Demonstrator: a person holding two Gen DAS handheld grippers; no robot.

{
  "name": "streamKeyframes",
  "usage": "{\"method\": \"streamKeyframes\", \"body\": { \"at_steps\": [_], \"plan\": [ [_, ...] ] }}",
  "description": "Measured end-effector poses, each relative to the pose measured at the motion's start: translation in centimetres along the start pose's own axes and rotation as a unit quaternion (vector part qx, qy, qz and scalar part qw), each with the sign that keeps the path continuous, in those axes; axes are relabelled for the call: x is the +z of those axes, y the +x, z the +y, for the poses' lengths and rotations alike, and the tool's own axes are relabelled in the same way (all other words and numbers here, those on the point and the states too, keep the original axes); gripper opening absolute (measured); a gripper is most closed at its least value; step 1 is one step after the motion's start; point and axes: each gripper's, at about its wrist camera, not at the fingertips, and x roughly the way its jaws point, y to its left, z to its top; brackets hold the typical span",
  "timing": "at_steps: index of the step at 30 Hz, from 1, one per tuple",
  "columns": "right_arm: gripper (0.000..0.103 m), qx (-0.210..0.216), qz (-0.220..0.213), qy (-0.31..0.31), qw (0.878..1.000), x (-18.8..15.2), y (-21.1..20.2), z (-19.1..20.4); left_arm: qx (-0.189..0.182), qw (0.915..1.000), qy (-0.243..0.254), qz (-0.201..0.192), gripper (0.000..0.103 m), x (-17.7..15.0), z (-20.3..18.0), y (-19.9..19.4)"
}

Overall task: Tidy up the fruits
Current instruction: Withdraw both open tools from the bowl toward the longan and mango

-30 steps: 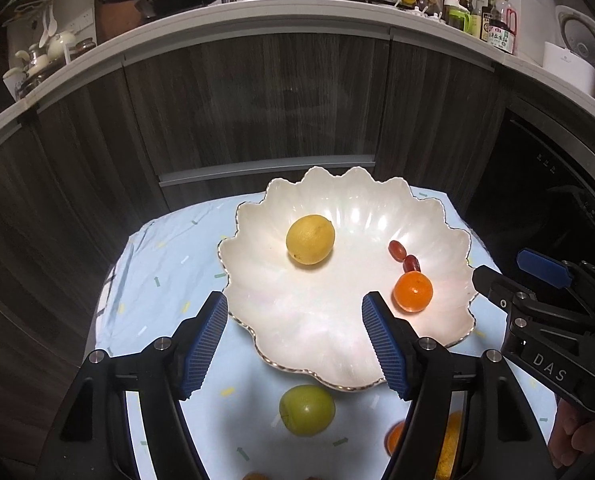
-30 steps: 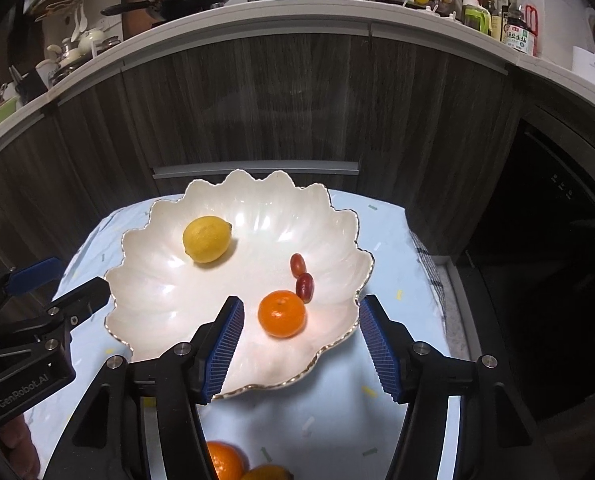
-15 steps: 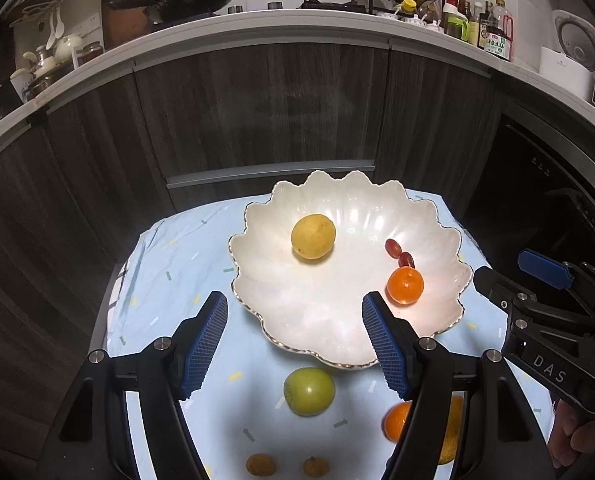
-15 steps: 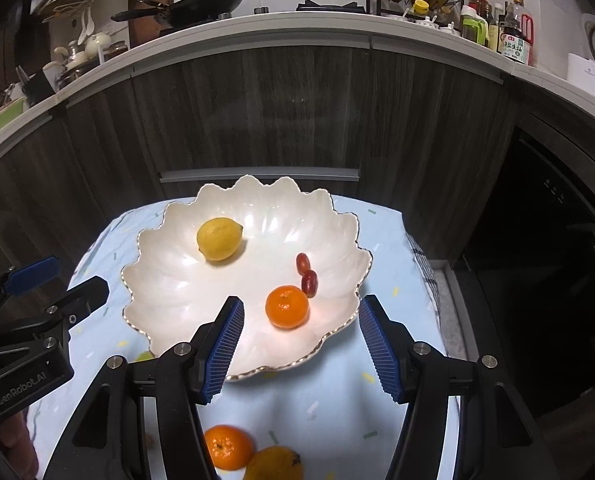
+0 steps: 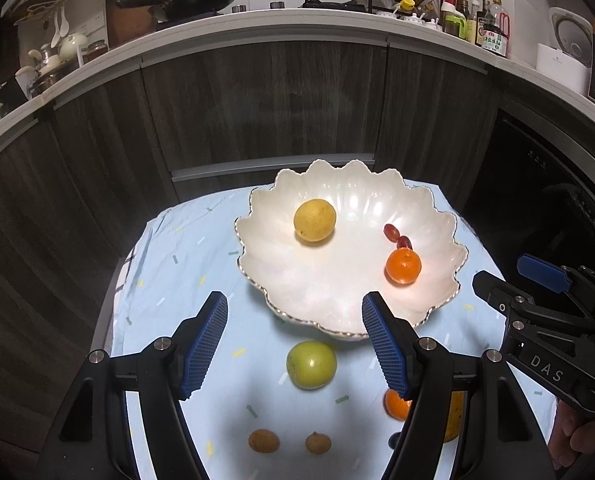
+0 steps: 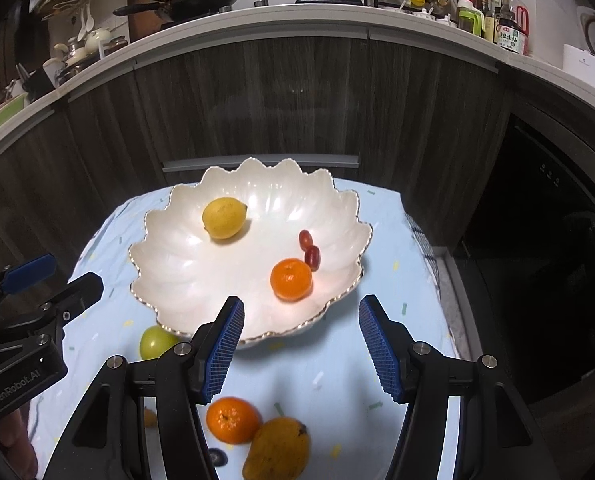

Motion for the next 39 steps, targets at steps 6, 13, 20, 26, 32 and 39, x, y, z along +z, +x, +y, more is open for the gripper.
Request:
{"method": "streamKeyframes", "body": {
  "at_steps": [6, 13, 20, 26, 32, 39],
  "plan": [
    [0.061, -0.003, 0.007, -0.005, 1.0, -1.1, -0.3, 0.4, 0.003, 1.0, 0.0, 0.004, 0.069, -1.0, 0.1, -0.3],
    [0.061, -0.005, 0.016, -0.006, 1.0, -2.3, -0.6, 0.6, 0.001, 0.9999, 0.0, 0.013, 0.069, -2.6, 0.1, -0.4],
    [0.061, -0.008, 0.027, -0.009, 1.0, -3.8, -0.7, 0.8, 0.0, 0.9999, 0.008, 0.015, 0.069, -4.2, 0.0, -0.6],
    [0.061, -0.009, 0.04, -0.009, 0.999, -5.1, -0.6, 0.8, -0.007, 0.9996, 0.012, 0.023, 0.069, -5.4, -0.3, -0.6],
    [0.061, -0.009, 0.053, -0.01, 0.999, -6.3, -0.3, 0.8, -0.012, 0.9992, 0.013, 0.036, 0.069, -6.7, -0.7, -0.1],
    [0.061, -0.008, 0.066, -0.009, 0.998, -7.6, 0.1, 0.8, -0.02, 0.9987, 0.021, 0.043, 0.069, -7.9, -1.0, 0.2]
  ]
}}
